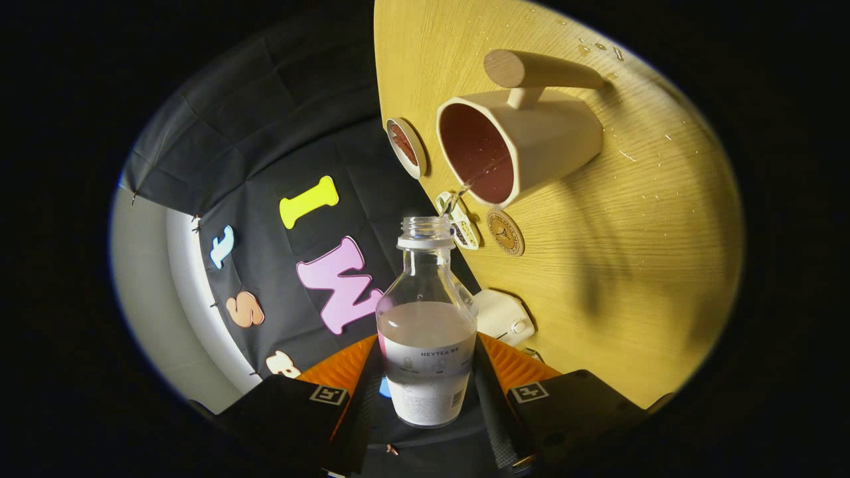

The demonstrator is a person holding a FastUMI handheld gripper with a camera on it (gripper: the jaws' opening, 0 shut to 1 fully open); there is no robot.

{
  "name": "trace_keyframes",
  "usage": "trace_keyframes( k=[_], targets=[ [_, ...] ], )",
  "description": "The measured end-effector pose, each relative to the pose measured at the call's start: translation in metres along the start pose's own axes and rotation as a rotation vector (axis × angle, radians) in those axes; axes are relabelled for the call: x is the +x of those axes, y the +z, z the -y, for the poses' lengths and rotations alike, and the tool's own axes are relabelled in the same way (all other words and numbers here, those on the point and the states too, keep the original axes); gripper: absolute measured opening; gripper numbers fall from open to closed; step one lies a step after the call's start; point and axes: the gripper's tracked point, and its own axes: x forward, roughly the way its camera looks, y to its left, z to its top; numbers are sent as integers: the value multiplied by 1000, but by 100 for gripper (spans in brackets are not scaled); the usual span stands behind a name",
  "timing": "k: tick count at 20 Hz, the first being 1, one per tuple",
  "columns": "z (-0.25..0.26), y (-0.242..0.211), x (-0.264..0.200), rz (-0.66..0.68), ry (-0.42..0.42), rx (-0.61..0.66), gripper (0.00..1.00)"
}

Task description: Take the bottle from table, then pour the juice into the cup, finally place the bottle on the coaster

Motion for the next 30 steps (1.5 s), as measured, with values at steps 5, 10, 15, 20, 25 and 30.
trace_keyframes(
  k=[5, 10, 15, 20, 25, 30],
  targets=[
    [-15, 0, 1, 20, 29, 35, 74],
    [-28, -4, 4, 35, 53, 77, 74],
    [-41, -1, 6, 68, 98, 144, 74],
    [-50, 4, 6, 104, 138, 204, 74],
    [-53, 4, 7, 123, 159, 242, 74],
    [-55, 11, 8, 138, 169, 271, 74]
  ],
)
